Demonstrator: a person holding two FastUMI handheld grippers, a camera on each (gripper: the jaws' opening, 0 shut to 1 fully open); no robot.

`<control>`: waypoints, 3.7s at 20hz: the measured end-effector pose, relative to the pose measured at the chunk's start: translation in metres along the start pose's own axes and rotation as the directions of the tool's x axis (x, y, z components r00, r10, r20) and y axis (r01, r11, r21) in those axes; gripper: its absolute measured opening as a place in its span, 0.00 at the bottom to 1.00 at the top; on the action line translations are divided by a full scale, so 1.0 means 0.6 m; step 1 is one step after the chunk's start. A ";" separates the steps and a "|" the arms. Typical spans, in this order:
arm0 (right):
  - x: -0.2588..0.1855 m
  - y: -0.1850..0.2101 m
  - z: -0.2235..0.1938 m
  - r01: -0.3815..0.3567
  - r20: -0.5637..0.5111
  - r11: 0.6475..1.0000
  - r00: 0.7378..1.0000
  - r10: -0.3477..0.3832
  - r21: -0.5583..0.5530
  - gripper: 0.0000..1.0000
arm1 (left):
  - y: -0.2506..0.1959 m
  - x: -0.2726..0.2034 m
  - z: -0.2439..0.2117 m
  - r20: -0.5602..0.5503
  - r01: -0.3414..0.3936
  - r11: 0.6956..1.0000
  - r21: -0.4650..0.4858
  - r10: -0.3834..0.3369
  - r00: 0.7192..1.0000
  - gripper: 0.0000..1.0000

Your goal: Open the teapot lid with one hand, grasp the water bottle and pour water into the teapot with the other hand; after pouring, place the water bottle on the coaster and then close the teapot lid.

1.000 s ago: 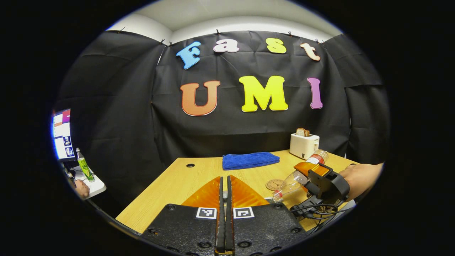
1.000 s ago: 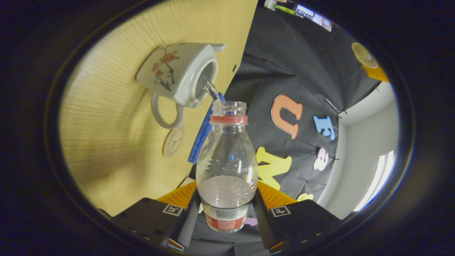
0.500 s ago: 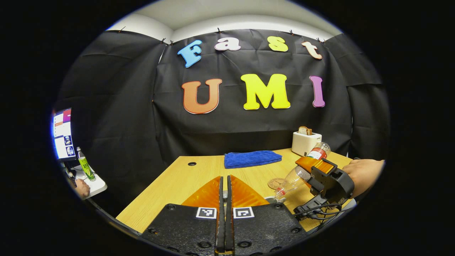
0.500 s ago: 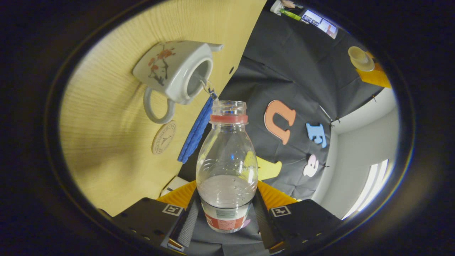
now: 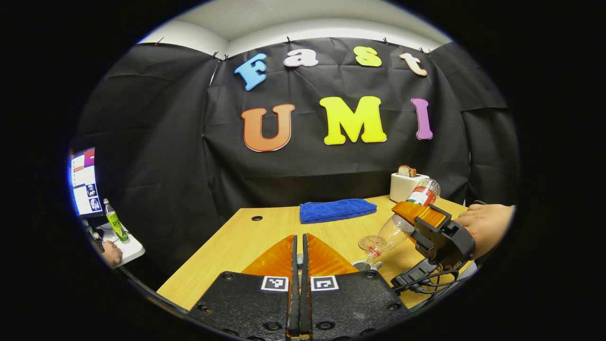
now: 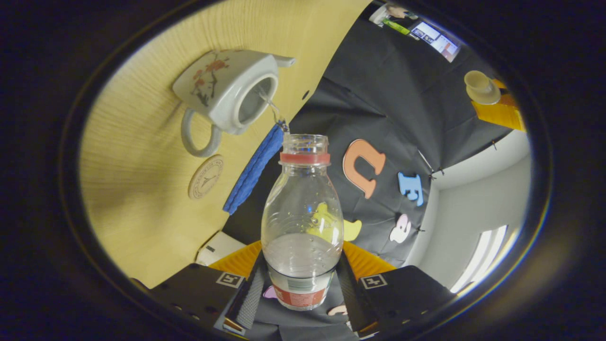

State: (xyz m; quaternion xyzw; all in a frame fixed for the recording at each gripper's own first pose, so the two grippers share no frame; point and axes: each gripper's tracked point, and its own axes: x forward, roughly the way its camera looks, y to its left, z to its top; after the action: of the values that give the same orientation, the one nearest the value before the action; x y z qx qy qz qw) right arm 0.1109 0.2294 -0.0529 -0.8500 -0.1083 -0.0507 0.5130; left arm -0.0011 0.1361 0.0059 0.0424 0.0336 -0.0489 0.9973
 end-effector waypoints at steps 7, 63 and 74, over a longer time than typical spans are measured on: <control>-0.004 -0.022 0.009 0.040 0.027 0.998 0.999 -0.038 -0.055 0.75 | -0.001 0.003 -0.003 -0.005 -0.002 1.000 0.011 0.002 1.000 0.03; 0.177 0.119 0.049 -0.104 0.265 -0.501 0.929 0.260 0.859 0.75 | 0.003 0.030 -0.020 -0.023 -0.041 0.999 -0.030 0.041 0.999 0.04; 0.181 0.115 0.054 -0.113 0.261 -0.477 0.931 0.255 0.871 0.91 | 0.001 0.038 -0.037 -0.058 -0.051 0.998 -0.022 0.050 0.997 0.04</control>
State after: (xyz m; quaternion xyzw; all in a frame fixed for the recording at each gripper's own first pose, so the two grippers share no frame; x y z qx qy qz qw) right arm 0.2318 0.2414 -0.1064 -0.0195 0.0774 0.1222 0.9893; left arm 0.0203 0.1362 -0.0177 0.0331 0.0616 -0.0220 0.9973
